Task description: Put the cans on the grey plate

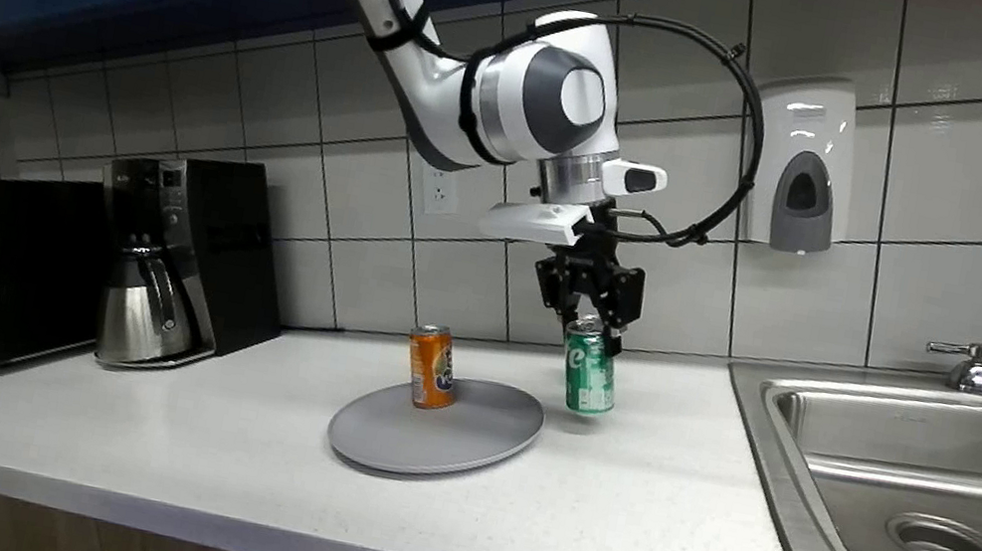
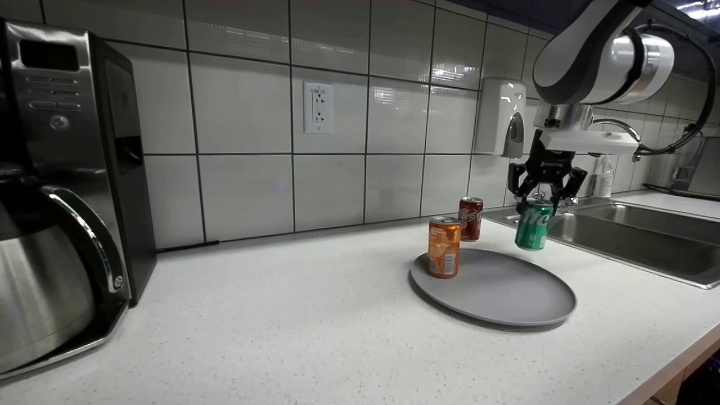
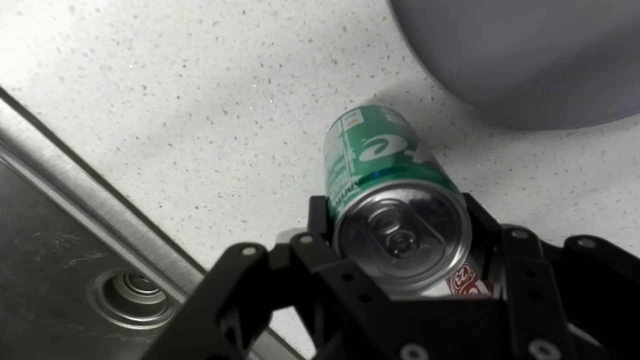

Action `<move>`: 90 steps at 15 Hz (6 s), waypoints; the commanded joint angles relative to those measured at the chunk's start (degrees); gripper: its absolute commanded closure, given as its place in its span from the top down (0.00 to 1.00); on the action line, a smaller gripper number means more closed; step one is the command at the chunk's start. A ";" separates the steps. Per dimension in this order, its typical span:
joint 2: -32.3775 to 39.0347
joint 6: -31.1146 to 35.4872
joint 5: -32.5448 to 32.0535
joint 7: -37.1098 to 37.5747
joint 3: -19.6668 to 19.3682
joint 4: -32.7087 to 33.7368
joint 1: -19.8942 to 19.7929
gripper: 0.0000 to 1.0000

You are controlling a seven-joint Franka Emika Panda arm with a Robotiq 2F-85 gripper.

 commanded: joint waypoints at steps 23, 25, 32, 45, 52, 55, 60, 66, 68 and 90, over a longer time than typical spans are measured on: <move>-4.93 2.33 1.20 -4.70 7.51 -5.25 4.78 0.38; -4.70 2.17 0.97 -5.38 7.71 -5.17 4.85 0.38; -3.13 1.68 0.60 -7.34 8.52 -4.64 5.11 0.38; -3.99 1.92 -0.19 -7.14 8.46 -4.50 5.34 1.00; -4.50 1.22 0.06 -7.91 7.36 -2.56 4.44 1.00; -3.74 0.70 0.66 -7.99 6.76 -0.94 3.82 1.00; -1.45 -0.57 1.08 -7.99 5.80 3.05 2.88 1.00; 3.18 -3.63 1.40 -7.98 5.06 9.64 1.80 1.00; 4.98 -4.75 1.35 -7.95 4.98 12.04 1.47 1.00; 20.99 -16.03 1.23 -7.72 4.93 33.17 -0.82 1.00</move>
